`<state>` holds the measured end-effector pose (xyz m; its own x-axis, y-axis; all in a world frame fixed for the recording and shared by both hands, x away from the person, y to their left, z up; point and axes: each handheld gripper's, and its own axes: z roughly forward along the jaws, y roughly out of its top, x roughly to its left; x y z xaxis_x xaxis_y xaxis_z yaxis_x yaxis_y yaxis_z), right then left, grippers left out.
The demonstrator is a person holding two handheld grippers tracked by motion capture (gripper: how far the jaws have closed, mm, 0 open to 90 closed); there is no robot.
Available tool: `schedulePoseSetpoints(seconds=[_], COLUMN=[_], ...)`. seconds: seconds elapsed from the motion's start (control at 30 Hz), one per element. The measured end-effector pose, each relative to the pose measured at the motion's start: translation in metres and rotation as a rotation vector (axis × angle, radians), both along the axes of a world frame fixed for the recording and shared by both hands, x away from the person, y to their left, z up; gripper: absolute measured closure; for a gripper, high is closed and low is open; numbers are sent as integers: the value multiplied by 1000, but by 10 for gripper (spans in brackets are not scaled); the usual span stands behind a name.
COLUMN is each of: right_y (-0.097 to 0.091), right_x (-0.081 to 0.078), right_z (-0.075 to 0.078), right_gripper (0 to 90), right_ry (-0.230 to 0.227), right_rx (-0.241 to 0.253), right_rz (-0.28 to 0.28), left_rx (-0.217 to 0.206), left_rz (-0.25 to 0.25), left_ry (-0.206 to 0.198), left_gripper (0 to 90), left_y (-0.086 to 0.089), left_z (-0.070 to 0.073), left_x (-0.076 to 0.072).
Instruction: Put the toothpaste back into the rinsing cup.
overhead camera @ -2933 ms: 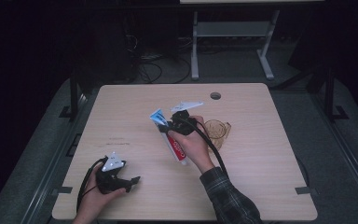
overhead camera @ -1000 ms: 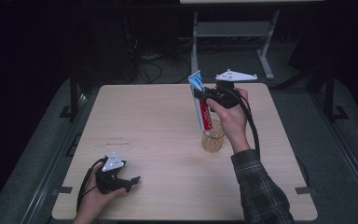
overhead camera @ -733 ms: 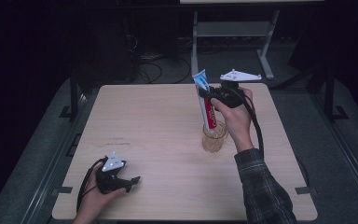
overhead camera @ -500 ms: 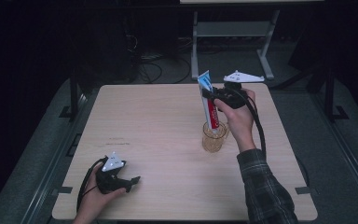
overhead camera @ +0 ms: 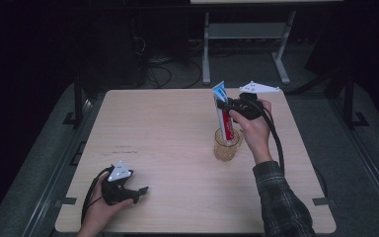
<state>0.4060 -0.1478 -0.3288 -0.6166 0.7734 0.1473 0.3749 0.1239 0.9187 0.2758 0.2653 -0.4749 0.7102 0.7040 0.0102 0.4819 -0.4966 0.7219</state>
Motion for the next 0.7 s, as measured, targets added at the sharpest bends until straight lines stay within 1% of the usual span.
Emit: schedulePoseSetpoints(seconds=[0.27, 0.57, 0.7], right_y=[-1, 1, -1], right_x=[-1, -4, -6], right_z=[-10, -14, -20], right_gripper=[717, 716, 716], right_ry=[13, 16, 29], right_rx=[-12, -31, -38], right_rz=[9, 16, 16], left_rx=[0, 0, 0], left_rz=[0, 0, 0], left_ry=[0, 0, 0], left_gripper=[136, 137, 137], left_y=[0, 0, 0], left_z=[0, 0, 0], left_x=[0, 0, 0])
